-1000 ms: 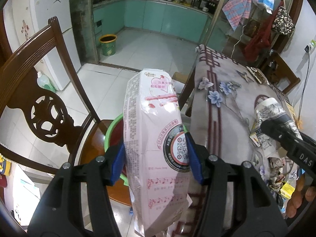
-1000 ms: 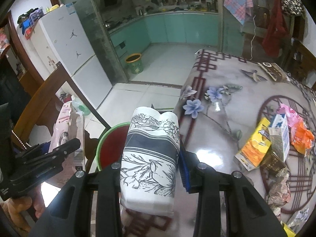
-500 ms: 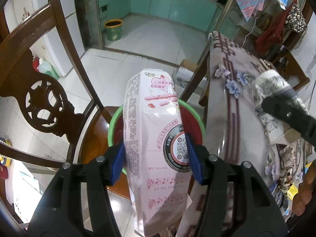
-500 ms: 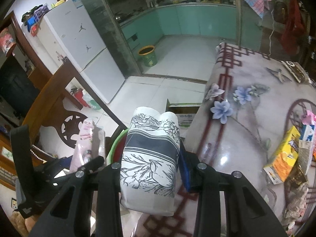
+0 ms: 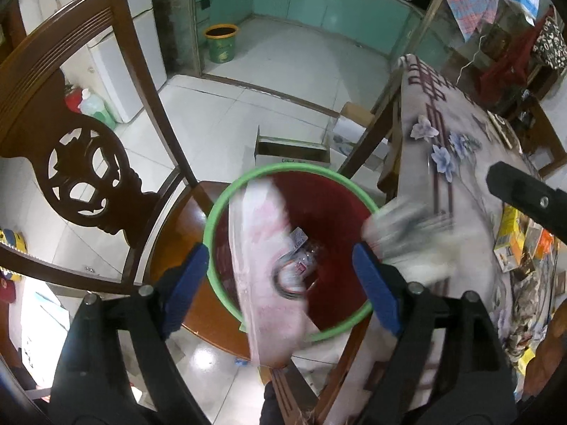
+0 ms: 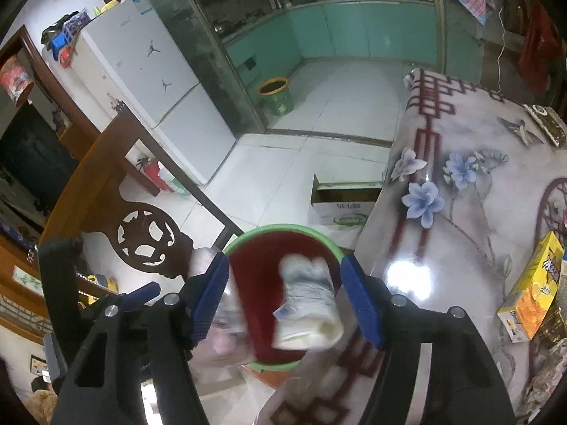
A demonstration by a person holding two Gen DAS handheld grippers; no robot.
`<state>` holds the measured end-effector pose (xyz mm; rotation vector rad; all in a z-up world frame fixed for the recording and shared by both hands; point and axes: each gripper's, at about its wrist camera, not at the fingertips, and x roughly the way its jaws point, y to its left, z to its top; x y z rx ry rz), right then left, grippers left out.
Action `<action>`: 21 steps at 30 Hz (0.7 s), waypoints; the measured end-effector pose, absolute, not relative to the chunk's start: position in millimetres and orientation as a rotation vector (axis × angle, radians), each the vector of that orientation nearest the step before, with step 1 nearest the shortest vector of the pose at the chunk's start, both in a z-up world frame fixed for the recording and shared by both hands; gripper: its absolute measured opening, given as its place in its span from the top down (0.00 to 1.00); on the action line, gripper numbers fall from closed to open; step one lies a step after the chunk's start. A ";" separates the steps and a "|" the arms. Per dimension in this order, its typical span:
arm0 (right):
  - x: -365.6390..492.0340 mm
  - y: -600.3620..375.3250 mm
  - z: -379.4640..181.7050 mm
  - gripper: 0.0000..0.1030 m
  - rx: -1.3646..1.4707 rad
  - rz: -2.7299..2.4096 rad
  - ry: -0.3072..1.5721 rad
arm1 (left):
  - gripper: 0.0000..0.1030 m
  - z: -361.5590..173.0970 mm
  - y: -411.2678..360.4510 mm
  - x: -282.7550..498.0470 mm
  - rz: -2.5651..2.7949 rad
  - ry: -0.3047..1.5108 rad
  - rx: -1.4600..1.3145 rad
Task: Collect trash
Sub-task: 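Carry bag and cup to the red bucket and release both, then grasp crumpled brown paper with left tool while right tool grasps crumpled white paper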
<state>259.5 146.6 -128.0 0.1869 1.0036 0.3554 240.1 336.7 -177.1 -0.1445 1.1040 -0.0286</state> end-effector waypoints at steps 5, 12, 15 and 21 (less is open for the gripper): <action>252.9 134.5 -120.4 0.38 0.193 0.330 0.984 | 0.21 -168.2 336.1 235.4 -0.031 1.084 -0.137; 229.3 107.6 -107.8 0.38 0.213 0.282 0.953 | 0.21 -144.6 326.2 219.8 -0.055 1.029 -0.126; 215.9 92.9 -103.3 0.38 0.236 0.258 0.940 | 0.21 -135.9 316.5 209.7 -0.073 1.011 -0.114; 186.4 59.5 -95.9 0.38 0.273 0.216 0.910 | 0.21 -127.1 286.4 191.9 -0.117 0.997 -0.072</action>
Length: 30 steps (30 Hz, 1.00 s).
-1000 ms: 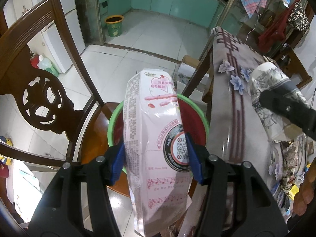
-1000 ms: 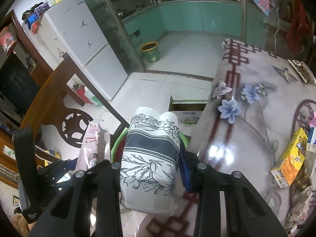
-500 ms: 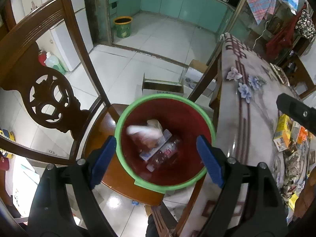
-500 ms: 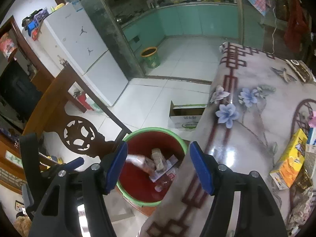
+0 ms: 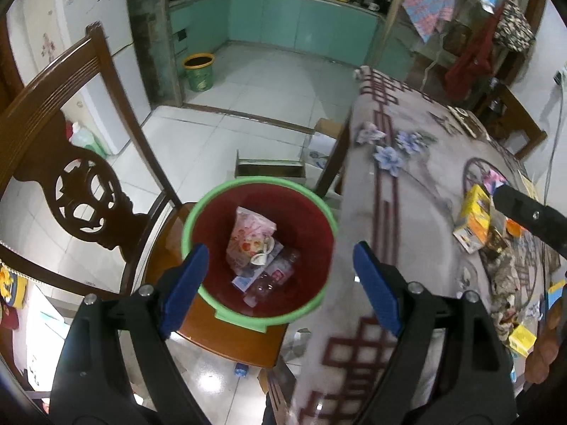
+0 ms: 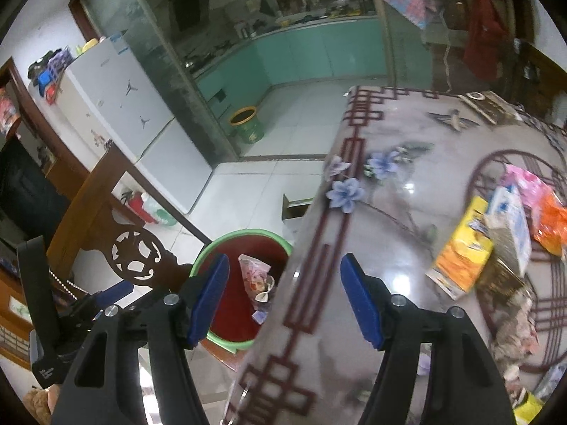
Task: Collect trash
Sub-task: 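Grasp crumpled brown paper with left tool while right tool grasps crumpled white paper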
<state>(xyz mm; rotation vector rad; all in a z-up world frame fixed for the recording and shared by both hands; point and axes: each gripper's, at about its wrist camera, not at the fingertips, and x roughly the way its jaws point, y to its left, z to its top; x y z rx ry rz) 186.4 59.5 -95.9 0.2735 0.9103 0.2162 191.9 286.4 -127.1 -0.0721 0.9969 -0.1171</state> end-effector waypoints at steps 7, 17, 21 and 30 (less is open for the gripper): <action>147.5 -2.5 -92.8 0.38 0.309 0.152 0.895 | 0.21 -120.2 228.5 169.0 -0.174 0.987 -0.032; 66.6 -154.7 -95.2 0.25 0.330 -0.075 0.884 | 0.21 -117.7 94.1 129.9 -0.310 1.003 0.023; 30.8 -228.8 -122.8 0.21 0.385 -0.216 0.942 | 0.21 -119.6 37.8 115.0 -0.373 1.015 0.036; -1.9 -297.4 -198.3 0.21 0.510 -0.234 1.142 | 0.21 -126.4 -41.7 97.6 -0.416 1.036 0.083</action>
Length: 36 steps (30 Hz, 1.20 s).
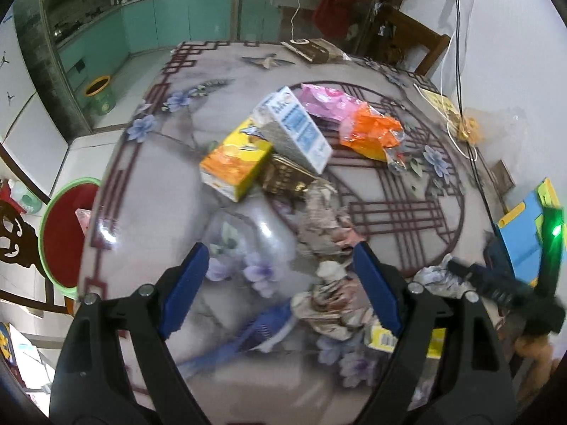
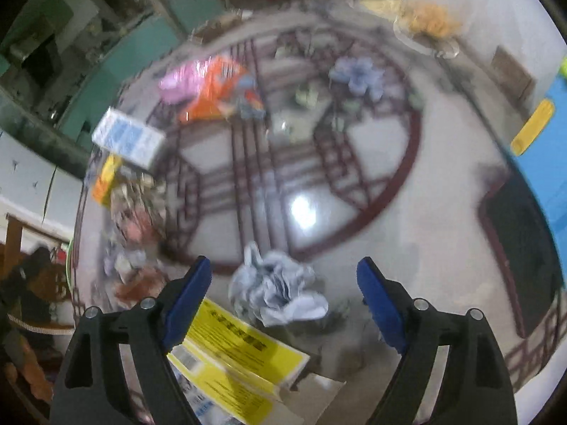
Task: Collect trash
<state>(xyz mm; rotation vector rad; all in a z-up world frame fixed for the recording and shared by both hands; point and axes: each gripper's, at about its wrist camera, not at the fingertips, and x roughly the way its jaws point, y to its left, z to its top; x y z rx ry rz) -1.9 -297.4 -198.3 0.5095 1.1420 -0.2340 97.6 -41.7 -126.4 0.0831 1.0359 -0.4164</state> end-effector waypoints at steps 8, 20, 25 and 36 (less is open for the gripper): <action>10.4 -283.8 -221.8 0.53 0.456 -0.094 1.190 | 0.21 -133.5 -65.6 100.0 -0.392 1.062 0.112; 44.3 -330.9 -164.3 0.52 0.403 -0.157 0.986 | 0.21 -174.6 -104.0 137.6 -0.419 1.173 0.124; 55.2 -338.0 -177.2 0.52 0.420 -0.151 1.018 | 0.34 -208.8 -119.2 149.0 -0.437 1.260 0.136; 66.2 -328.6 -169.2 0.52 0.376 -0.140 1.000 | 0.51 -186.2 -105.1 152.3 -0.427 1.176 0.067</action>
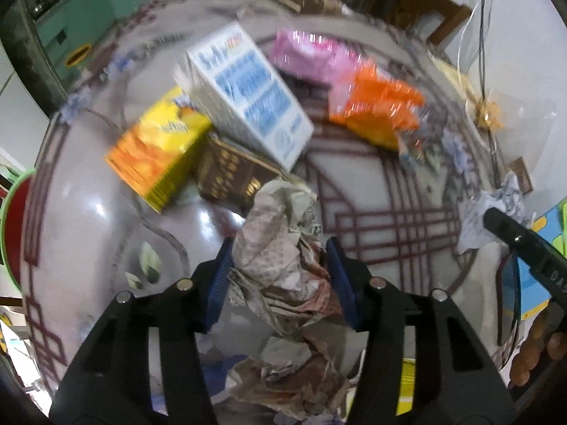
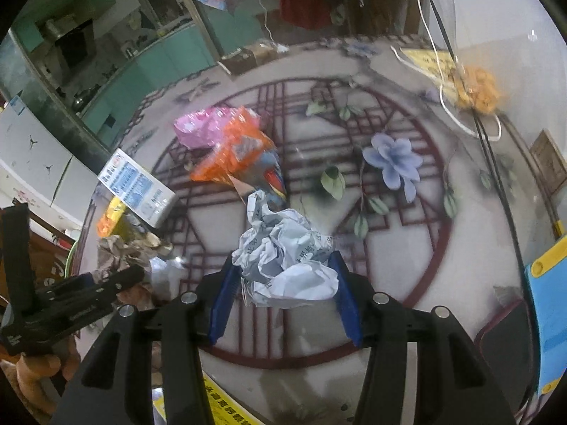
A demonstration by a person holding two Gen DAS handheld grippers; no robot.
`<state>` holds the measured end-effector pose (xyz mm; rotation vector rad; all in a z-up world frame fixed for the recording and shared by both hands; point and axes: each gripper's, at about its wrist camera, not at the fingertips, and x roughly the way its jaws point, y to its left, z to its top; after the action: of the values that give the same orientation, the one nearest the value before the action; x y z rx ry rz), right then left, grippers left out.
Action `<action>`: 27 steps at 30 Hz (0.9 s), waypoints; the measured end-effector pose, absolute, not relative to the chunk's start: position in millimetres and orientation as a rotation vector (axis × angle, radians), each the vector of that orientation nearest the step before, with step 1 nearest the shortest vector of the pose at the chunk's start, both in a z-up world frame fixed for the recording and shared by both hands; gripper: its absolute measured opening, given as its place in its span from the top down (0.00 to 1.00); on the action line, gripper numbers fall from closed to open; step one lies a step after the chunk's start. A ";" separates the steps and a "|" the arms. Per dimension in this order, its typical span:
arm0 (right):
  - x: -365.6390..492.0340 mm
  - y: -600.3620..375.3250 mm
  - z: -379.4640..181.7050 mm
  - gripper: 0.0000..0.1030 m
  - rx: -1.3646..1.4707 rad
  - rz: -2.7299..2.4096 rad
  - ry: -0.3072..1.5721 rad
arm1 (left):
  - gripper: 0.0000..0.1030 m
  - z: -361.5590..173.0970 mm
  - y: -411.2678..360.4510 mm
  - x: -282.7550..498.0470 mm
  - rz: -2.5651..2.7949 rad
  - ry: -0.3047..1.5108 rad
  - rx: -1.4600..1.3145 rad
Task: Collect trash
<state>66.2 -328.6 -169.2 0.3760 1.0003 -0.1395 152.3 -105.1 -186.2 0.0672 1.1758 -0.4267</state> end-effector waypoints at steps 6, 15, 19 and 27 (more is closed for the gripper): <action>61.8 -314.8 -138.7 0.52 0.334 -0.123 0.925 | 0.51 -136.6 -99.3 138.1 -0.433 1.041 0.071; 48.5 -291.4 -94.6 0.52 0.287 -0.095 0.821 | 0.51 -79.2 -78.9 109.1 -0.427 0.889 0.084; 44.1 -280.4 -84.2 0.52 0.278 -0.079 0.800 | 0.51 -68.6 -64.3 98.4 -0.414 0.857 0.081; 40.5 -254.0 -77.9 0.52 0.261 -0.049 0.788 | 0.51 -64.8 -35.4 86.4 -0.379 0.845 0.077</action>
<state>40.5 -254.0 -77.9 0.2610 0.7882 -0.0492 86.4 -35.4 -64.8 0.0775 0.8453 -0.3789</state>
